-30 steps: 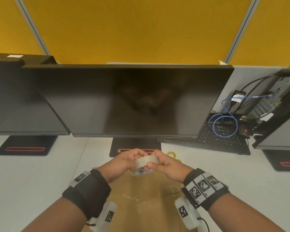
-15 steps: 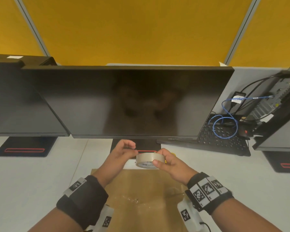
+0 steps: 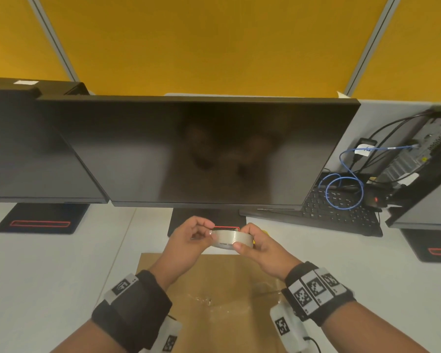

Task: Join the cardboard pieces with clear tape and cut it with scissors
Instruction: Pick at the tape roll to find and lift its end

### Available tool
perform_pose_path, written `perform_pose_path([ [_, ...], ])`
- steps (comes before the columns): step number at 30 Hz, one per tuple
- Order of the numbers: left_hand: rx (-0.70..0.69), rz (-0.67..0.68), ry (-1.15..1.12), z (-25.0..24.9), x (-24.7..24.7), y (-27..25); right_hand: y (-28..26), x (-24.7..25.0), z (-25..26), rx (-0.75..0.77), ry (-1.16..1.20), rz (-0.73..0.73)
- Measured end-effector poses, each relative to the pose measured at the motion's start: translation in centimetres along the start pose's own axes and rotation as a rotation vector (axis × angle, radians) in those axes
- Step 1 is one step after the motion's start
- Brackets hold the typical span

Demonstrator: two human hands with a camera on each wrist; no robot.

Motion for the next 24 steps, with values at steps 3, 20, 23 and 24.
perform_pose_path([
  [3,0.012,0.024,-0.059,0.0,0.0,0.0,-0.1,-0.1,0.0,0.008,0.039,0.014],
  [20,-0.127,0.379,0.295,-0.4,0.8,-0.3,-1.1,1.0,0.5,0.033,0.632,0.089],
  [23,-0.15,0.339,0.254,-0.3,0.4,-0.2,-1.1,1.0,0.1,-0.002,0.587,0.056],
  [24,-0.153,0.327,0.245,-0.1,0.4,-0.2,-1.1,1.1,-0.1,-0.012,0.538,0.024],
])
Point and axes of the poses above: each hand's wrist, its own y-axis towards the middle knuckle, its own x-axis out of the back of the hand, z = x × y, the point moved 4 cm from there along y, towards the middle knuckle, and after that the axes turned 7 degrees about -y, right-handed, at the moved point
